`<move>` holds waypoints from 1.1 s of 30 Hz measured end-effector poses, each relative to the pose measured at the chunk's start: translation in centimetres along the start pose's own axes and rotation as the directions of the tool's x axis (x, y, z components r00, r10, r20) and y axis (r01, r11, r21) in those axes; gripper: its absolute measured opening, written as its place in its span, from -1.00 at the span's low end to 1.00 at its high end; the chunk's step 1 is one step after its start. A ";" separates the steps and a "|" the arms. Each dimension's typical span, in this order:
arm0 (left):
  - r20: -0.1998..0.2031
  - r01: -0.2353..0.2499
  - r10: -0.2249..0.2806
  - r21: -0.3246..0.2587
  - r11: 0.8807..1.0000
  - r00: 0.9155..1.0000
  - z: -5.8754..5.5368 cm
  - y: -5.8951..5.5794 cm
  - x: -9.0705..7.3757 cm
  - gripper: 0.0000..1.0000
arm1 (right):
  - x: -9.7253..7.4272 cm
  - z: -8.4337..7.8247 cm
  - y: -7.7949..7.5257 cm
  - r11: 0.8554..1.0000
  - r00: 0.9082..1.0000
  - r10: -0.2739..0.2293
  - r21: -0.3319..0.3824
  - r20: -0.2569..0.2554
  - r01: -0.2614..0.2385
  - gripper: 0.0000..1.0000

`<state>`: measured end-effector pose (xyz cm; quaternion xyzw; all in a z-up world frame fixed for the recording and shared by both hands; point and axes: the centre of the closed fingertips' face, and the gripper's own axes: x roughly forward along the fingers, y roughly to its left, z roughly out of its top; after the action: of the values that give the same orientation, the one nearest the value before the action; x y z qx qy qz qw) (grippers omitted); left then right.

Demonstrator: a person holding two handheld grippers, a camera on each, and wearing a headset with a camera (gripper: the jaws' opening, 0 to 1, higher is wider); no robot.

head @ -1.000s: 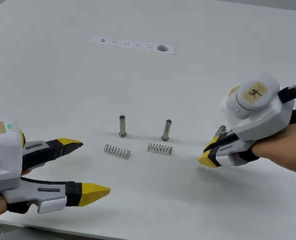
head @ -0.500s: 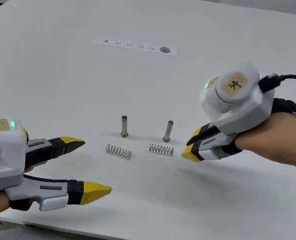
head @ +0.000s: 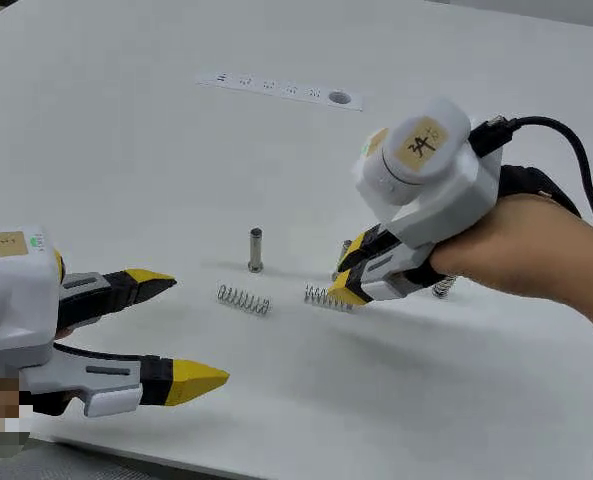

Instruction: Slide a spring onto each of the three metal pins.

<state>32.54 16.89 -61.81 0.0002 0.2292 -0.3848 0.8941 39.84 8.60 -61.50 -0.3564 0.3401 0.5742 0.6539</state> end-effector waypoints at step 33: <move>0.003 -0.007 0.008 -0.007 1.000 1.000 0.0 0.1 -0.1 0.51 | 4.8 -0.8 0.2 0.980 0.980 0.076 -0.165 -0.186 -0.108 -0.69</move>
<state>32.54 17.05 -61.76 -0.0025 0.2291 -0.3807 0.8959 40.14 10.41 -66.04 -0.4462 0.3621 0.5971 0.5596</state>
